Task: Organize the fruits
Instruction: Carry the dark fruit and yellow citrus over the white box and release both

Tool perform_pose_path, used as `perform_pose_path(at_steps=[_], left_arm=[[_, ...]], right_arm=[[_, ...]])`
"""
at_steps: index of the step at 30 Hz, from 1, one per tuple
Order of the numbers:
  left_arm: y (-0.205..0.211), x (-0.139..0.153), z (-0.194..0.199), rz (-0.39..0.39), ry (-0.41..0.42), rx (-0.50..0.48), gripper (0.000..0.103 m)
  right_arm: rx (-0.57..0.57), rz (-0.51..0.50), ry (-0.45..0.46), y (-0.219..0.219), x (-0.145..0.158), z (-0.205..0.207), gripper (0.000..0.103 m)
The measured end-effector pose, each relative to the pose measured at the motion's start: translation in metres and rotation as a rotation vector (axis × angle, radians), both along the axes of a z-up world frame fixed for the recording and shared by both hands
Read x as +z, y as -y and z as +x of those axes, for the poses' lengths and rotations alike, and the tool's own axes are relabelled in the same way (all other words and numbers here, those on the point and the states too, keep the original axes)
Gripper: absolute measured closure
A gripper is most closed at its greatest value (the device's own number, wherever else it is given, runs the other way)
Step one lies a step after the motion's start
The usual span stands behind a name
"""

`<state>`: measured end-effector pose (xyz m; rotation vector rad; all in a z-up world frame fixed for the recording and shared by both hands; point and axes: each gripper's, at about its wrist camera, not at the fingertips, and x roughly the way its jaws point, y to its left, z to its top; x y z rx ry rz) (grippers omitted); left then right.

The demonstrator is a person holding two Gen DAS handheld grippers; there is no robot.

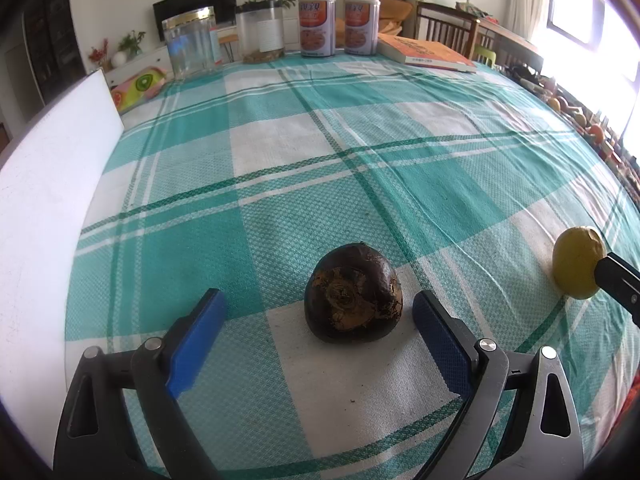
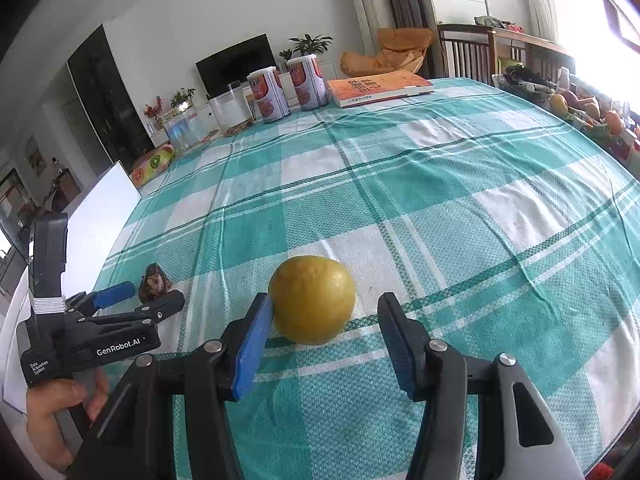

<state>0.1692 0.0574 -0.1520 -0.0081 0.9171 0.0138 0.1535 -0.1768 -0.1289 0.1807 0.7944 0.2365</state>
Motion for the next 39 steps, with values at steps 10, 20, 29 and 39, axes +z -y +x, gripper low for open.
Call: perform_pose_path(at_steps=[10, 20, 29, 39], left_arm=[[-0.002, 0.001, -0.001, -0.019, 0.002, -0.005, 0.008], [-0.015, 0.012, -0.016, -0.167, -0.008, -0.102, 0.009], [0.007, 0.012, -0.007, -0.053, 0.002, -0.111, 0.059], [-0.066, 0.101, -0.125, -0.49, 0.052, -0.099, 0.059]], right_arm=[[-0.117, 0.065, 0.011, 0.028, 0.004, -0.002, 0.047], [-0.071, 0.156, 0.048, 0.032, 0.01, -0.004, 0.037], [0.02, -0.012, -0.055, -0.008, -0.016, 0.022, 0.052], [0.209, 0.158, -0.074, -0.039, 0.016, -0.017, 0.052]])
